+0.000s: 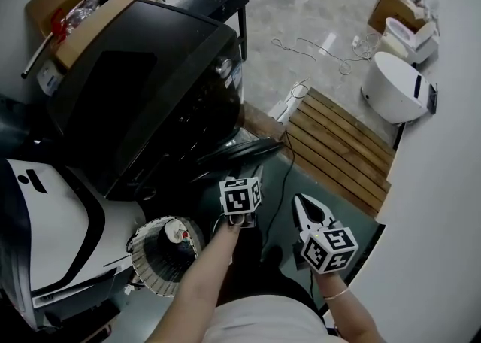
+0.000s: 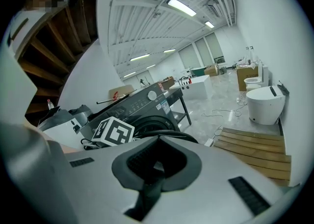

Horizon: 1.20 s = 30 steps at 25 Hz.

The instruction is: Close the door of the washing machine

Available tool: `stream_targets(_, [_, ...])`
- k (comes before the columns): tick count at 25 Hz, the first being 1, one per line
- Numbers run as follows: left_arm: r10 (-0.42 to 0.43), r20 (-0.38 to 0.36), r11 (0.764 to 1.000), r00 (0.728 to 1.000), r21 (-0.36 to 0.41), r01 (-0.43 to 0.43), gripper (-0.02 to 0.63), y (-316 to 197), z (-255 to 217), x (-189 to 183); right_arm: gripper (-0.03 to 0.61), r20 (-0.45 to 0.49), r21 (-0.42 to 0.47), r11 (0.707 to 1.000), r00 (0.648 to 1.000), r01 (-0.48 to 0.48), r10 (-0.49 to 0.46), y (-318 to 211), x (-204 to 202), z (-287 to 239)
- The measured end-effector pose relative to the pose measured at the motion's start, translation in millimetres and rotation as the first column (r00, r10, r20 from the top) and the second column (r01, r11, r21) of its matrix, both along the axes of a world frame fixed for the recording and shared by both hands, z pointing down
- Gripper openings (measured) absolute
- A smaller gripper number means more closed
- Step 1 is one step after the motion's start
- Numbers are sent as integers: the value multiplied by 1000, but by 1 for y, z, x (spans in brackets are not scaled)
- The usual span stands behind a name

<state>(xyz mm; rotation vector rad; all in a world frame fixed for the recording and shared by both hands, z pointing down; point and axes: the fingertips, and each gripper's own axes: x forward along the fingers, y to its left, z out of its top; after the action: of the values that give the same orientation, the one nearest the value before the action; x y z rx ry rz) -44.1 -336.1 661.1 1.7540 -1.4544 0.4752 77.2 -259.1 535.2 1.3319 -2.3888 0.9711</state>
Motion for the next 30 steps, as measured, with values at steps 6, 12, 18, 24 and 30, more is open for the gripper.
stream_targets(6, [-46,10,999,999,19,46,284,-37,-1,-26,9,-6,-16,1000,1000,5,-6,-19,-12,5])
stream_targets(12, [-83,29,996,996,37,82,273,-68,1,-51,9,-14,-27,1000,1000,3,-3,-40,-16,11])
stream_targets(18, [-102,62,994,993,52,99,270,-99,2,-76,9,-17,-40,999,1000,6,-6,-64,-26,16])
stream_targets(24, [-131,63,991,989,43,129,251,-126,2,-102,9,-19,-48,998,999,33,-34,-89,-46,17])
stream_targets(30, [-99,27,995,995,34,98,273,-139,3,-99,9,-20,-32,998,998,58,-59,-115,-67,15])
